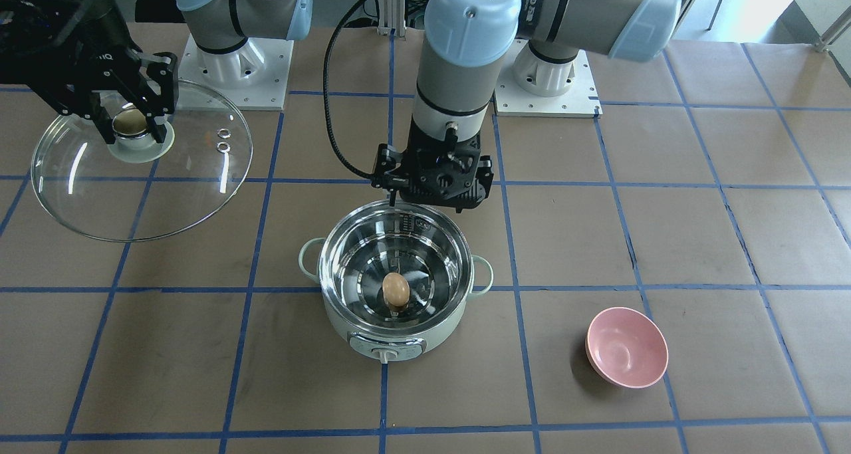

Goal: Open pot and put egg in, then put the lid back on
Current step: 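Lower the egg into the pot, open the left gripper and withdraw, then carry the glass lid back over the pot with the right gripper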

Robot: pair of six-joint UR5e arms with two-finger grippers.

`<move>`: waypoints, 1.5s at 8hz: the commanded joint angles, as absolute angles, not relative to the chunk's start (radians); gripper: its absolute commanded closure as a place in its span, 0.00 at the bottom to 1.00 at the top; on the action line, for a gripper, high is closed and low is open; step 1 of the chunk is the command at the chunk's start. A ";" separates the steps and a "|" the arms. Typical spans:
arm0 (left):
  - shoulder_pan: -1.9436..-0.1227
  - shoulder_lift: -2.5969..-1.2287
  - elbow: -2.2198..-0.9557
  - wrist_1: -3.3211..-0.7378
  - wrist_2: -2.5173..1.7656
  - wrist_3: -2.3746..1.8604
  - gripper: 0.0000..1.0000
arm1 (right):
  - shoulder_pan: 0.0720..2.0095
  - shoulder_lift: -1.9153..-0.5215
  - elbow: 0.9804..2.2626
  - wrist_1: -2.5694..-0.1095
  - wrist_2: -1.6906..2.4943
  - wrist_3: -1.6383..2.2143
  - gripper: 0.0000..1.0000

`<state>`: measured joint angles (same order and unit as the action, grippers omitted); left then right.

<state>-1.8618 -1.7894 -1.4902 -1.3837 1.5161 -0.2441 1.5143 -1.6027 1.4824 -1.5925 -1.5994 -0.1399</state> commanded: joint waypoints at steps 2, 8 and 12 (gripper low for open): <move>-1.723 -1.628 -1.394 -1.618 1.534 -0.223 0.00 | 1.578 -1.559 1.480 -1.646 -1.544 0.048 1.00; -1.668 -1.551 -1.407 -1.565 1.532 0.042 0.00 | 1.940 -1.274 1.471 -1.965 -1.621 0.420 1.00; -1.577 -1.549 -1.408 -1.612 1.517 0.074 0.00 | 1.999 -1.197 1.465 -2.055 -1.618 0.560 1.00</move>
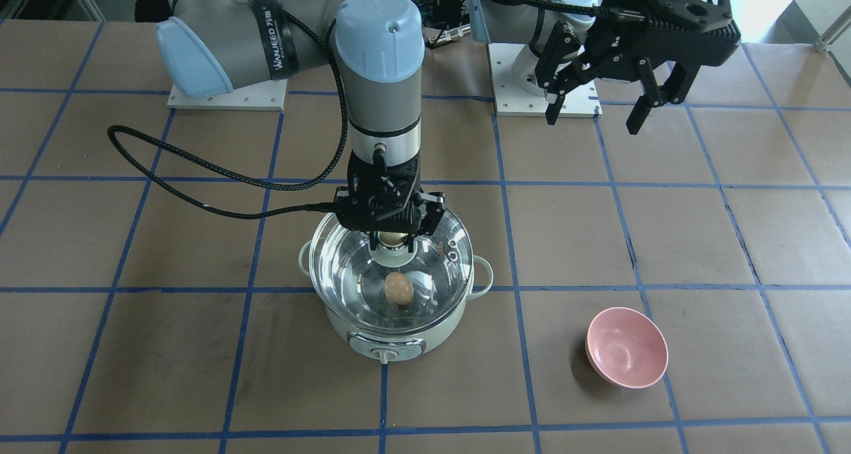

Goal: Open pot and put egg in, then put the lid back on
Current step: 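Carry the glass lid back over the pot with the right gripper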

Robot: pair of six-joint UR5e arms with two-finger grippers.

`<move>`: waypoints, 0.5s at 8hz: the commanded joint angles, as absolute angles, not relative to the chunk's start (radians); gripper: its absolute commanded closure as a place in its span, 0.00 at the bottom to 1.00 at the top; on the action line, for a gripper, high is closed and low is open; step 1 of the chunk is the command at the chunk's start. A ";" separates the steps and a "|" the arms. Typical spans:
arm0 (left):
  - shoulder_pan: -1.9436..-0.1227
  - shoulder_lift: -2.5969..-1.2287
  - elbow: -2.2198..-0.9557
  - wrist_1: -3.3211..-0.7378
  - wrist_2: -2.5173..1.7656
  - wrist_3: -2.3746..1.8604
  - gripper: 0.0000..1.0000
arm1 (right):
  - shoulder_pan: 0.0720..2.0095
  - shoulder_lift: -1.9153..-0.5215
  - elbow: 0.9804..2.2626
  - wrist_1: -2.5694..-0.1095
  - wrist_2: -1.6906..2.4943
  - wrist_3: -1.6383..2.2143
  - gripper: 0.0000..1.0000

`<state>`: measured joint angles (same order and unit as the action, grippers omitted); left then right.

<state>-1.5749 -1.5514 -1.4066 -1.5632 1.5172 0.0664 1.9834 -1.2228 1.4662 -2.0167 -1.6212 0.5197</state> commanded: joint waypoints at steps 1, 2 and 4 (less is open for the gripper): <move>-1.594 -1.549 -1.407 -1.618 1.528 0.075 0.00 | 1.999 -1.184 1.465 -2.062 -1.618 0.563 1.00; -1.592 -1.561 -1.395 -1.665 1.532 0.075 0.00 | 1.999 -1.175 1.463 -2.063 -1.618 0.555 1.00; -1.594 -1.572 -1.393 -1.690 1.540 0.083 0.00 | 1.999 -1.170 1.462 -2.063 -1.618 0.554 1.00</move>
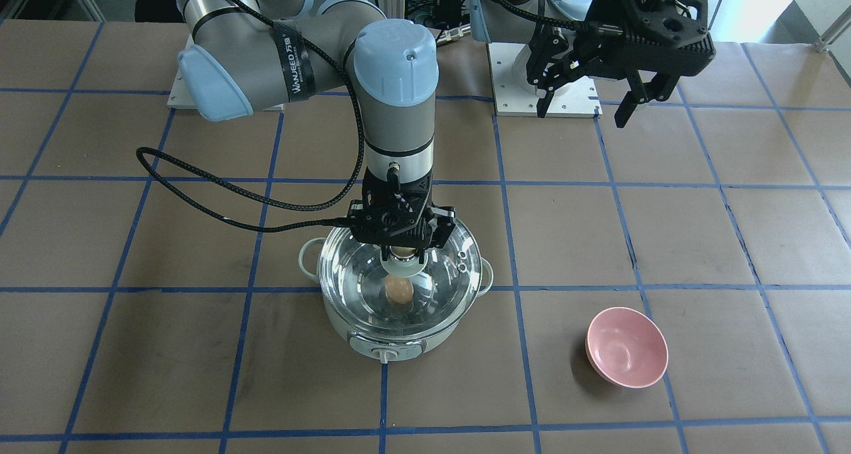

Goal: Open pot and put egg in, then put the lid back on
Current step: 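Carry the glass lid back over the pot with the right gripper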

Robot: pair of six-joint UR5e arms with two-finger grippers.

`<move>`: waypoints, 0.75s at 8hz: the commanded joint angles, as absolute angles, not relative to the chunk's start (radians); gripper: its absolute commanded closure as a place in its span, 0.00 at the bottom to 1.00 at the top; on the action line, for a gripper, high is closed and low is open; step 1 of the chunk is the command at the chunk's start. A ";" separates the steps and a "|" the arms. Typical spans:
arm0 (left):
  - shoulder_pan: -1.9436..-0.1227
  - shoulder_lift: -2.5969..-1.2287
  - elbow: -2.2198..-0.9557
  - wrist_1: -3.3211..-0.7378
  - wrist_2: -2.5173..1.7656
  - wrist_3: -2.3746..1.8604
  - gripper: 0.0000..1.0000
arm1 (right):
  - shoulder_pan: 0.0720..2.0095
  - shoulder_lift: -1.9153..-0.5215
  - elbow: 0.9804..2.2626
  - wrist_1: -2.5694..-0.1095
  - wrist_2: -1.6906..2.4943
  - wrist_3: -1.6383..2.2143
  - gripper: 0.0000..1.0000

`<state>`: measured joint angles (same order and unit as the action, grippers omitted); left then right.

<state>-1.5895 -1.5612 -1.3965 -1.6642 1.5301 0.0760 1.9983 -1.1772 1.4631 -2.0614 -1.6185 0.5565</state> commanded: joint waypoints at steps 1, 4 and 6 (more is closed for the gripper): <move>-1.592 -1.574 -1.394 -1.684 1.543 0.083 0.00 | 1.999 -1.170 1.463 -2.063 -1.618 0.549 1.00; -1.589 -1.597 -1.414 -1.683 1.537 0.086 0.00 | 1.988 -1.177 1.468 -2.059 -1.618 0.543 1.00; -1.591 -1.600 -1.428 -1.683 1.545 0.086 0.00 | 1.983 -1.183 1.476 -2.056 -1.620 0.531 1.00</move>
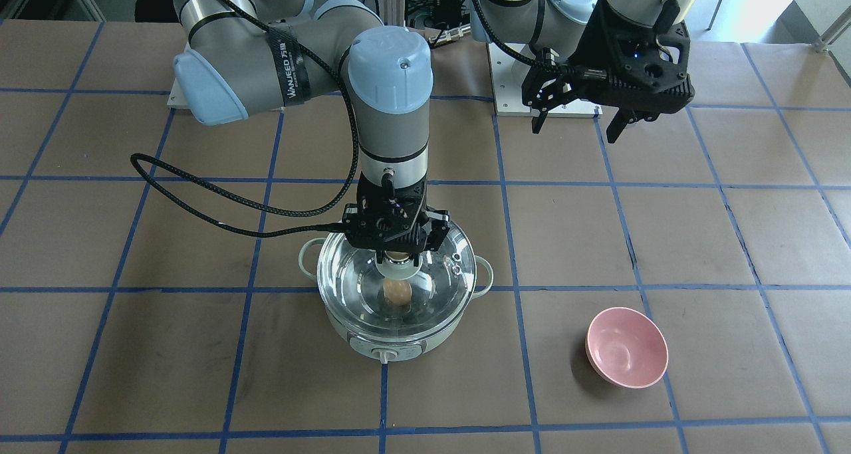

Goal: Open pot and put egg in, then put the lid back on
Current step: 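Lower the lid onto the pot rim with the right gripper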

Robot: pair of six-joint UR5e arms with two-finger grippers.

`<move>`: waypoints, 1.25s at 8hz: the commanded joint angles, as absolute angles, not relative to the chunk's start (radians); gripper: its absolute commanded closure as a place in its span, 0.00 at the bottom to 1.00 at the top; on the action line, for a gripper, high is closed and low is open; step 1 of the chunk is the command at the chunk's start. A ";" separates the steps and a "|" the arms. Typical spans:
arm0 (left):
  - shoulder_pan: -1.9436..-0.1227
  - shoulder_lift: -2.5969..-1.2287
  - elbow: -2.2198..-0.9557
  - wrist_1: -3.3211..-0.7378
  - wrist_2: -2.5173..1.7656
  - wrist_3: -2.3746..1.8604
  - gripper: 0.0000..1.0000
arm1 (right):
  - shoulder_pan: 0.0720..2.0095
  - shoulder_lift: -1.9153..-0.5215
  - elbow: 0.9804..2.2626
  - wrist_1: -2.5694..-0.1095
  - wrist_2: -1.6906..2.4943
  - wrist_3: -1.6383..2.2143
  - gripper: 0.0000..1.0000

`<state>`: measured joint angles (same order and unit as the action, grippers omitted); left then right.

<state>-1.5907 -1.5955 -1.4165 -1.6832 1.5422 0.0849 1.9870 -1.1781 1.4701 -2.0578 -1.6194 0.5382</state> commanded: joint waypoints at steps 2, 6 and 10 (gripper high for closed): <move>-1.591 -1.600 -1.428 -1.683 1.545 0.086 0.00 | 1.983 -1.183 1.482 -2.056 -1.615 0.532 0.98; -1.589 -1.600 -1.428 -1.683 1.546 0.086 0.00 | 1.983 -1.181 1.496 -2.056 -1.615 0.538 0.82; -1.588 -1.598 -1.428 -1.675 1.551 0.086 0.00 | 1.983 -1.181 1.505 -2.060 -1.617 0.535 0.63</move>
